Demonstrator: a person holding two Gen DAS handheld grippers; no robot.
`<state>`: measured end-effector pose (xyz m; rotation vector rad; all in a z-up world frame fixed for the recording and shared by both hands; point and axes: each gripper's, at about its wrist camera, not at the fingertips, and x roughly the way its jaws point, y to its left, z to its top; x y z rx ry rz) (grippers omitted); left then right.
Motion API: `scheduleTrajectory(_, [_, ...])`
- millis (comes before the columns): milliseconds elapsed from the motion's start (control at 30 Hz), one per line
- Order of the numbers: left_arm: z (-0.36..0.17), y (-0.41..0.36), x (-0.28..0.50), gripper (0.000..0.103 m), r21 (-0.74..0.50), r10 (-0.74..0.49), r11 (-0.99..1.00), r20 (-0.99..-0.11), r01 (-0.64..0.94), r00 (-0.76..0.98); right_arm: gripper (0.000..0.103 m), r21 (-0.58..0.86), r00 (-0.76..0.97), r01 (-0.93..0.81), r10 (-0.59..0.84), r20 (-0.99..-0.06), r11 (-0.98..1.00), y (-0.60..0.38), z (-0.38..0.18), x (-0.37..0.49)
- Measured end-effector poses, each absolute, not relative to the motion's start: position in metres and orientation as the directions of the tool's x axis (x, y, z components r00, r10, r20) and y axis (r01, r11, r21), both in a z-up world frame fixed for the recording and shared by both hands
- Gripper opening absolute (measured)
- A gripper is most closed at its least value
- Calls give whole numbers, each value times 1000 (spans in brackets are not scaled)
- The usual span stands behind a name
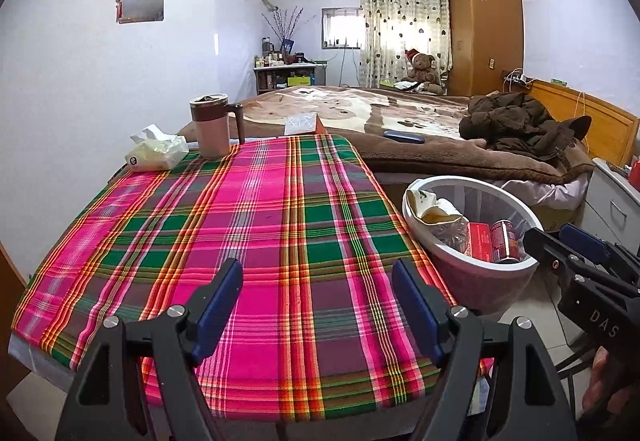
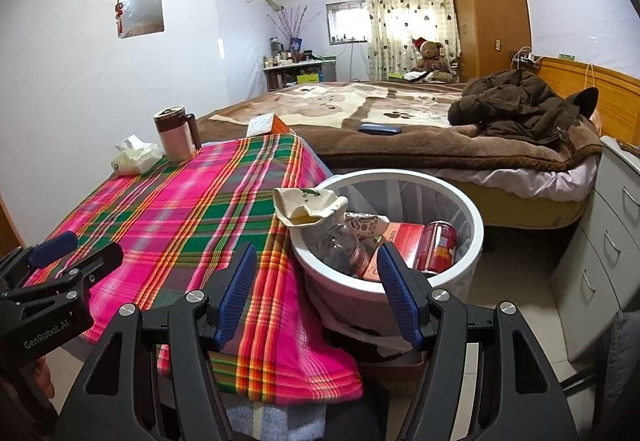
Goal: Collect trash
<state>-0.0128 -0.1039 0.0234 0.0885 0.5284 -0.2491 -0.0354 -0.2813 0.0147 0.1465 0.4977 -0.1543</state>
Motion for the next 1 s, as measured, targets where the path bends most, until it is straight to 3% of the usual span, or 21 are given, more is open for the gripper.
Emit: scheduleTrajectory(1000, [25,-107,-14,79,10,-226,964,-505,267,833,64,104,876,193,-123,-467,976,-275,21,-38])
